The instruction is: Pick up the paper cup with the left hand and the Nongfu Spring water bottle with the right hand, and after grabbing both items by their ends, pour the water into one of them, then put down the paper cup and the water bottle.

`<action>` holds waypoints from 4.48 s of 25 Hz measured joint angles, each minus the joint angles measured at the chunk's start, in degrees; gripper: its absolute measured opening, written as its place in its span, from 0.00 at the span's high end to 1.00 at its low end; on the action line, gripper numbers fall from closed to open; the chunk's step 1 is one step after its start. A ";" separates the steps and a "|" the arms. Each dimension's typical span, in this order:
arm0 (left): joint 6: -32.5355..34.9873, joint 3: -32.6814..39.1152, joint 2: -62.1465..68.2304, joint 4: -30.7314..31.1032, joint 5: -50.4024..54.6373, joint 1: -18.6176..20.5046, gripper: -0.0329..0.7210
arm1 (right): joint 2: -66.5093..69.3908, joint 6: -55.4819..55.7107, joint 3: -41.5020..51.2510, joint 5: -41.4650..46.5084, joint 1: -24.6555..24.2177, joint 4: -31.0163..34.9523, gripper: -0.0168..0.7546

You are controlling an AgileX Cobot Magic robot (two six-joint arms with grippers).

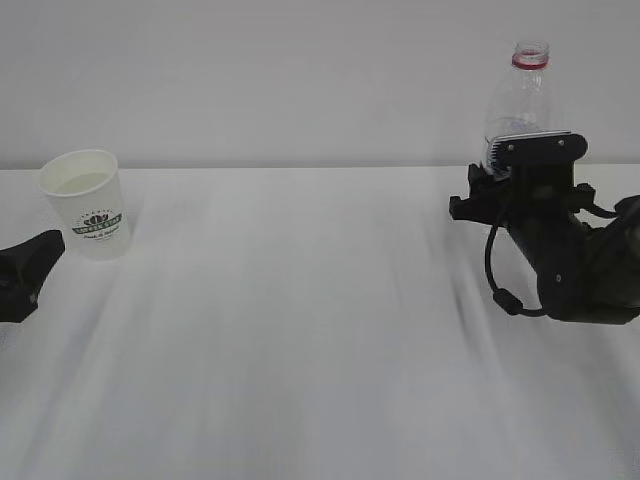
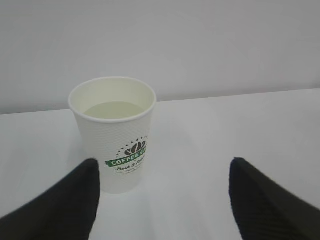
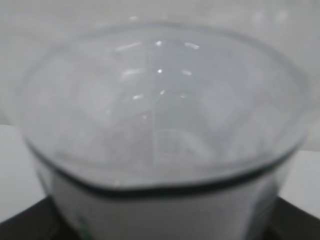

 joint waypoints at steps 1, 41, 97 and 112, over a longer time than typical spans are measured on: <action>0.00 0.00 0.00 0.00 0.00 0.00 0.18 | 0.54 0.00 -0.39 0.00 0.00 0.00 0.37; 0.00 0.00 0.00 -0.32 0.00 0.00 0.21 | 4.86 3.36 -1.62 -1.24 0.00 1.69 0.13; 1.37 -11.08 -37.79 -5.12 41.94 0.00 0.21 | -50.98 0.09 25.91 22.82 0.00 -2.69 0.17; 1.41 -13.98 -61.47 -2.82 72.62 0.00 0.21 | -68.47 -3.16 26.09 44.63 0.00 -2.55 0.20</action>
